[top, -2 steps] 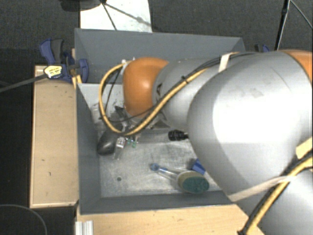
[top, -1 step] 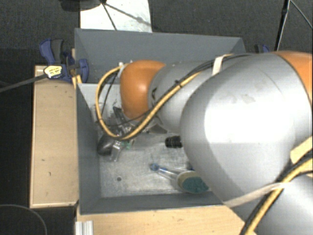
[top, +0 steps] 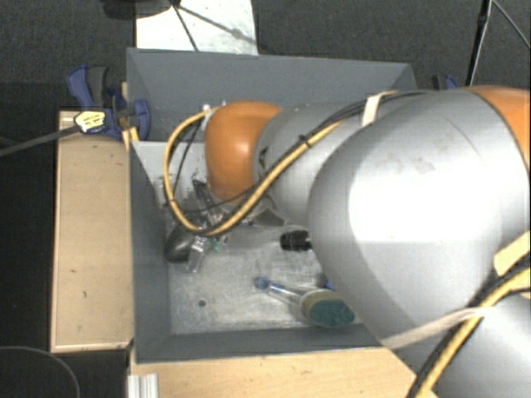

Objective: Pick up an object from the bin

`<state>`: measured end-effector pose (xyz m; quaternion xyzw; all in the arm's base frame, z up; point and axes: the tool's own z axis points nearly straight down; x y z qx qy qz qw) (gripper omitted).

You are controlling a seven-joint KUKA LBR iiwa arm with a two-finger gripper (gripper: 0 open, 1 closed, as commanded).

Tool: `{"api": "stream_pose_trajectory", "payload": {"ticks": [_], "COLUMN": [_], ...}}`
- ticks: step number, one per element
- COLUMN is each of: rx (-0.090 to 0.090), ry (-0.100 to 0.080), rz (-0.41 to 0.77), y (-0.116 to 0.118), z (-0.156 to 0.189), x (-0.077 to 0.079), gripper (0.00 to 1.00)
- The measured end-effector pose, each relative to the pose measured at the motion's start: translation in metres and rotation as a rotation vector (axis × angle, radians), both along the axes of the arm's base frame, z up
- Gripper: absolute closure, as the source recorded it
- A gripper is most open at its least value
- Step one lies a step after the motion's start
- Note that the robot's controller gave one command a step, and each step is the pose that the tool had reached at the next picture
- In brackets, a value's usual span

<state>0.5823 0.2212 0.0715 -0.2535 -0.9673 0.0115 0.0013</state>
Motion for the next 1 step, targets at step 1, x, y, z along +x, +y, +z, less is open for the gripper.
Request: {"api": "stream_pose_trajectory", "payload": {"ticks": [1], "rx": [-0.001], "ry": [0.0], "rz": [0.002], "y": [-0.0002], "z": [0.0001], "x": [0.0002], "gripper": [1.0]}}
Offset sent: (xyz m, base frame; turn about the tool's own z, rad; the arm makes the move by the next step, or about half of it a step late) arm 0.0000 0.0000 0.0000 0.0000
